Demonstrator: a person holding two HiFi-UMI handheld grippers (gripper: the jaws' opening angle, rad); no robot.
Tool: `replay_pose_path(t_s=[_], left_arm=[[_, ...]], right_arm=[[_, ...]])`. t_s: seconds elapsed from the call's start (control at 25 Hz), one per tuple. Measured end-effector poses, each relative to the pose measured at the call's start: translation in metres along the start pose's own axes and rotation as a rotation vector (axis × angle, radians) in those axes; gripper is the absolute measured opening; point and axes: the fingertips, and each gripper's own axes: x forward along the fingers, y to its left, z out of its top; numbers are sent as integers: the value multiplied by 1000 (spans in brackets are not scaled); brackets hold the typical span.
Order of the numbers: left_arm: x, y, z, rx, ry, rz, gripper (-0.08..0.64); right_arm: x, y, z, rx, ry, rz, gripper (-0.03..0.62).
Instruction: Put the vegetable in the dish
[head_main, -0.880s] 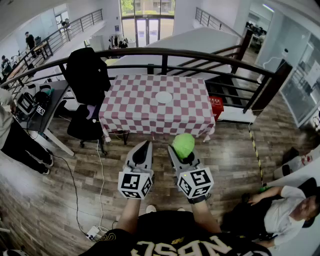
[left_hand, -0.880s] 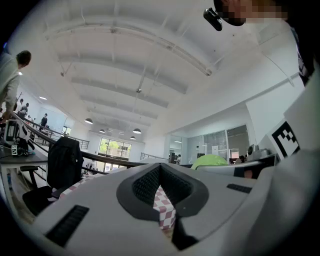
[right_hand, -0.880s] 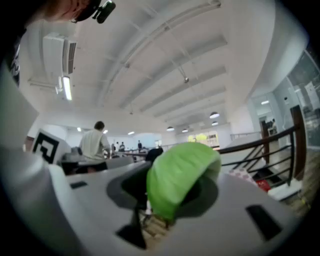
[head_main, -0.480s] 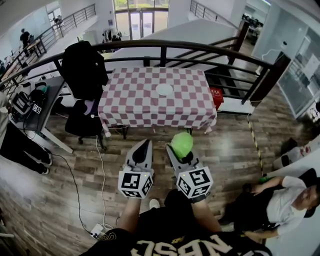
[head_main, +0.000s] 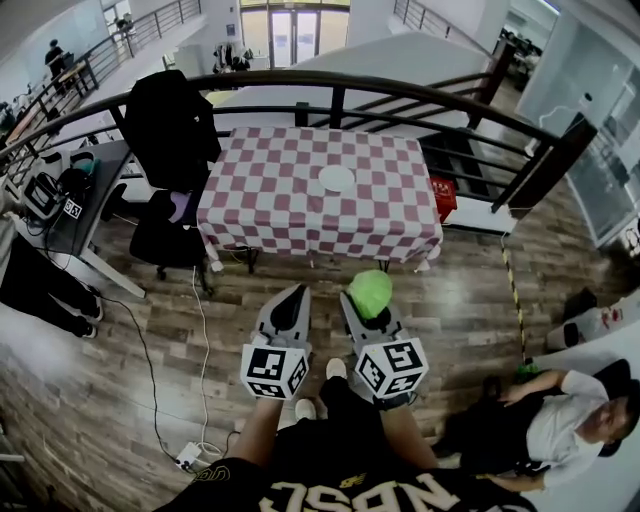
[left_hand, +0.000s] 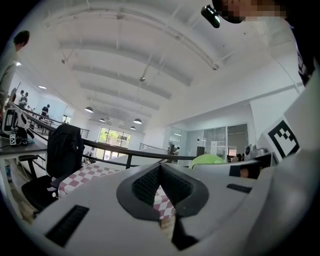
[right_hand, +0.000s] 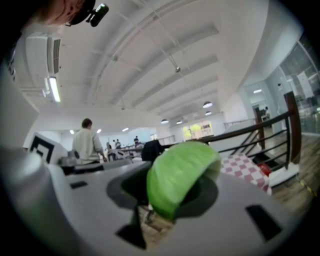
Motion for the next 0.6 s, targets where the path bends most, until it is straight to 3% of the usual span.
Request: replay_pose_path(t_s=[0.6], left_arm=[[162,8,16,38,-10,25,18]], right_arm=[[97,-117,72,-39,-76,56,156]])
